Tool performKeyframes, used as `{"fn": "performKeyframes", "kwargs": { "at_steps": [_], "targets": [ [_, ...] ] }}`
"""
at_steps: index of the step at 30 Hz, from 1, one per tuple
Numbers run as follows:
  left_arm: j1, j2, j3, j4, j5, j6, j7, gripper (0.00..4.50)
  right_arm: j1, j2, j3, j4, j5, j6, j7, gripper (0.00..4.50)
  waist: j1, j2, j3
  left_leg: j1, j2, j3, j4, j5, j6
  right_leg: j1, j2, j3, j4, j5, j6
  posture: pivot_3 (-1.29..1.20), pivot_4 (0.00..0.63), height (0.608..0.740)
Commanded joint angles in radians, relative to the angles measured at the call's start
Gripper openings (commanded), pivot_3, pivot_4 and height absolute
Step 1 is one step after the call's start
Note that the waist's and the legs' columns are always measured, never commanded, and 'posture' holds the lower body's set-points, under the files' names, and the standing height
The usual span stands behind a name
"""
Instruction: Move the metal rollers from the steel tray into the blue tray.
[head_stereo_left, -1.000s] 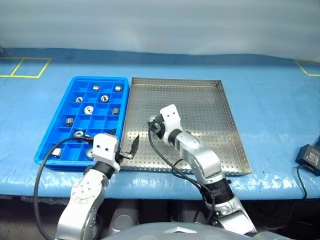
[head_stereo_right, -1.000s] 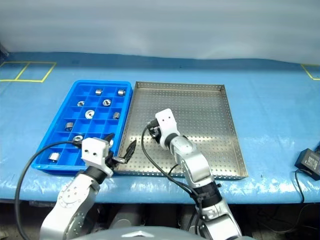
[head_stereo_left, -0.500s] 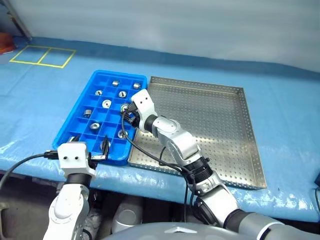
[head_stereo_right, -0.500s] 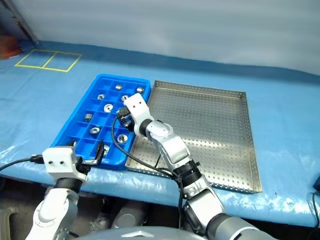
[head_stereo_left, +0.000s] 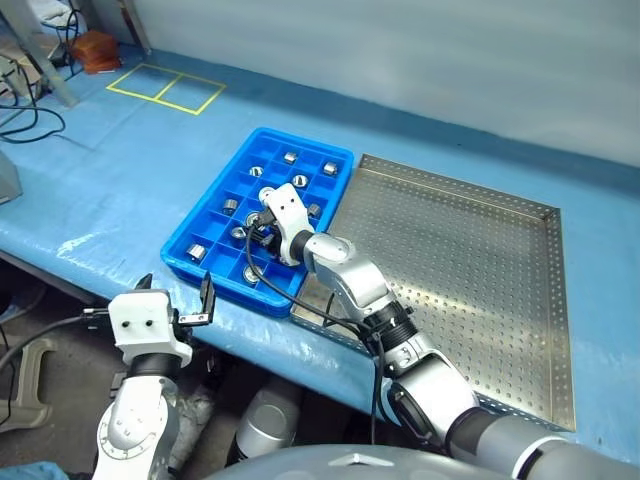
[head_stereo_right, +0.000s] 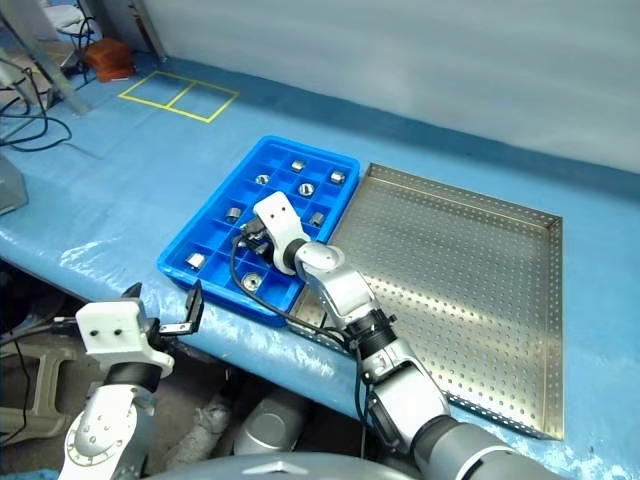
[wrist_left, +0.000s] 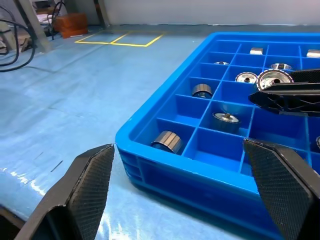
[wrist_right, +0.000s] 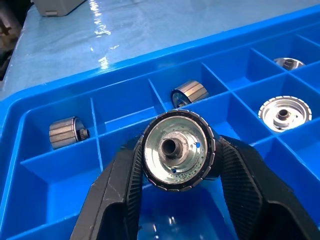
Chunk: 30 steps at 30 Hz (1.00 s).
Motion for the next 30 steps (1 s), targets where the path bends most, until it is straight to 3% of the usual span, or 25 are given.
{"fn": "performKeyframes", "kwargs": {
  "at_steps": [1, 6, 23, 30],
  "targets": [
    [-0.008, 0.005, 0.0, -0.016, 0.005, -0.017, -0.007, 4.5, -0.055, 0.032, -0.031, 0.001, -0.001, -0.036, -0.018, 1.88, 0.018, 0.0, 0.0, 0.0, 0.0, 0.0, 0.0, 0.0, 0.0, 0.0, 0.0, 0.0, 0.0, 0.001, -0.002, 0.56, 0.15, 0.74],
    [-0.02, 0.011, 0.002, -0.009, 0.001, -0.013, -0.017, 4.5, -0.058, 0.017, -0.047, 0.002, -0.003, -0.035, -0.028, 1.88, 0.036, 0.0, 0.0, -0.002, 0.0, 0.001, 0.001, 0.0, -0.001, -0.001, 0.0, -0.001, 0.0, 0.001, -0.002, 0.54, 0.15, 0.74],
    [-0.085, 0.022, -0.02, 0.036, -0.002, 0.004, -0.054, 4.5, -0.002, -0.075, -0.042, -0.044, -0.054, 0.014, -0.024, 1.88, 0.021, 0.0, 0.0, -0.002, 0.0, 0.001, 0.002, -0.001, -0.001, -0.001, 0.001, -0.001, 0.0, 0.001, -0.002, 0.48, 0.15, 0.74],
    [-0.098, 0.026, -0.025, 0.044, 0.0, 0.009, -0.065, 4.5, 0.053, -0.06, -0.008, -0.12, -0.054, 0.05, -0.006, 4.17, 0.017, 0.001, -0.002, -0.002, 0.0, 0.0, 0.002, -0.001, -0.001, 0.0, 0.001, -0.001, 0.0, 0.001, -0.002, 0.46, 0.15, 0.74]
  ]
}}
